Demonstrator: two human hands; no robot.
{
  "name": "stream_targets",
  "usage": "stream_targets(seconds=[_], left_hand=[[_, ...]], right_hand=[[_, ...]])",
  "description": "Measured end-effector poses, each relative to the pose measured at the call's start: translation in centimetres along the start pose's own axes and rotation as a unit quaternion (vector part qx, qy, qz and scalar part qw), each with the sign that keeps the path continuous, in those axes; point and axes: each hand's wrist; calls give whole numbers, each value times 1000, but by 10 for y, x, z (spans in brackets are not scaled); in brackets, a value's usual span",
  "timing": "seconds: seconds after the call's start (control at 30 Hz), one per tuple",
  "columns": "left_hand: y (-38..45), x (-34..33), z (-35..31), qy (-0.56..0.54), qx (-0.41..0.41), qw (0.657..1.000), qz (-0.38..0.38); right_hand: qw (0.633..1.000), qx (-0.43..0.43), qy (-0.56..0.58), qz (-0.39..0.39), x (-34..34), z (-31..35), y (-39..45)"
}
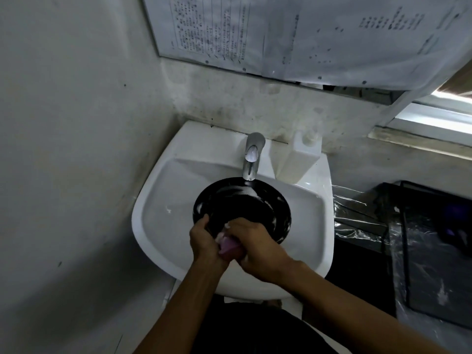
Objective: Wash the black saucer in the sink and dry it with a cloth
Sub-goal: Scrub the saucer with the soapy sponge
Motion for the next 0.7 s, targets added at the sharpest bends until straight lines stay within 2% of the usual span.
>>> stream_targets(seconds=[0.2, 0.33, 0.43, 0.6, 0.7], left_hand=[[8, 1, -4, -12, -41, 998, 41], [8, 3, -1, 6, -2, 999, 40], [9, 13, -10, 49, 6, 998, 50], [25, 21, -41, 155, 6, 988, 3], [22, 11, -30, 145, -13, 989, -8]], right_hand=[[993, 51, -107, 4, 18, -3, -7], [996, 71, -56, 21, 1, 6, -10], [998, 55, -18, 28, 4, 7, -5], [998, 58, -37, 7, 23, -10, -20], [996, 61, -63, 6, 17, -15, -21]])
Point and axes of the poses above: each hand's wrist, its own y-axis towards the middle knuckle, its own x-axis out of the back of the hand, z = x × y, and after that the axes turned 15 degrees about -z, right-handed
